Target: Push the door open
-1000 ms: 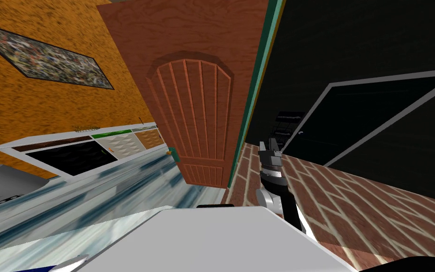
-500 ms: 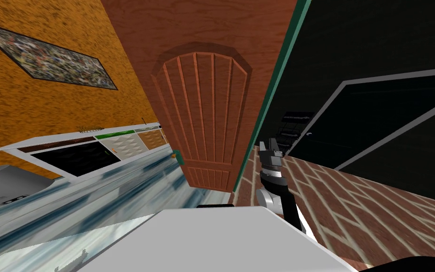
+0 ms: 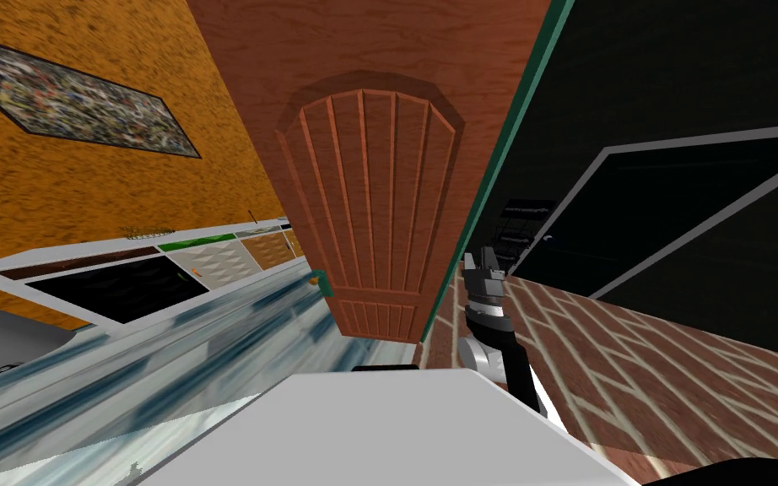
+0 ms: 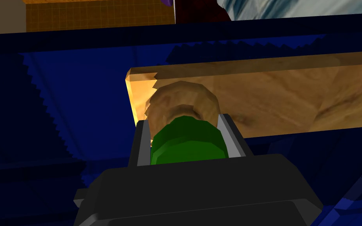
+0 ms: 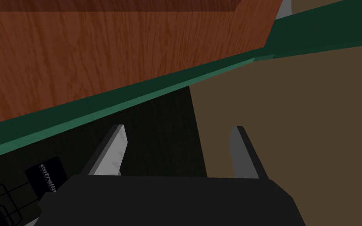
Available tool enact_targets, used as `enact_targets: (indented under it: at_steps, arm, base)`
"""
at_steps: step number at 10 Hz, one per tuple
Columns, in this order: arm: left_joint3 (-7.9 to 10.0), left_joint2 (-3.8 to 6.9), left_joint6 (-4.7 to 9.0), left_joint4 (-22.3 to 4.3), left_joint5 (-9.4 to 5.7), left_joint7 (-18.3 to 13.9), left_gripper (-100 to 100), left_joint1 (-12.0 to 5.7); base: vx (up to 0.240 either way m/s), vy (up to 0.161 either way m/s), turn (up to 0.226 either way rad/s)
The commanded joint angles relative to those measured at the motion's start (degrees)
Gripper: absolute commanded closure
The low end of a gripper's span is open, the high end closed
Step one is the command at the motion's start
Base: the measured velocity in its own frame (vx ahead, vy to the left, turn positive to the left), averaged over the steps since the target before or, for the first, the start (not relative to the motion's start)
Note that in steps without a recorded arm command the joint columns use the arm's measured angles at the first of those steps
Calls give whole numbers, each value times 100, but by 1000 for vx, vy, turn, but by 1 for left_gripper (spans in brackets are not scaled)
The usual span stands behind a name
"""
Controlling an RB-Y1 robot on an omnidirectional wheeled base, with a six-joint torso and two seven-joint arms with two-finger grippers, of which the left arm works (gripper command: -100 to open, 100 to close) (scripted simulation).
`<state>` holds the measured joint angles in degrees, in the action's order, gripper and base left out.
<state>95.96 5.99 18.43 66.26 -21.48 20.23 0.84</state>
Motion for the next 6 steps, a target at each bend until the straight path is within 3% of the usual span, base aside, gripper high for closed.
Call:
enact_targets:
  at_steps: [1,4,6]
  arm:
    - [184,15,0,80,-23,95,100,-52]
    - [451,15,18,111,-58,218,100,-124]
    - [737,14,36,145,-95,348,100,-200]
  base:
    - [-40,116,-83]
    - [-8,105,-62]
    - [-15,133,-100]
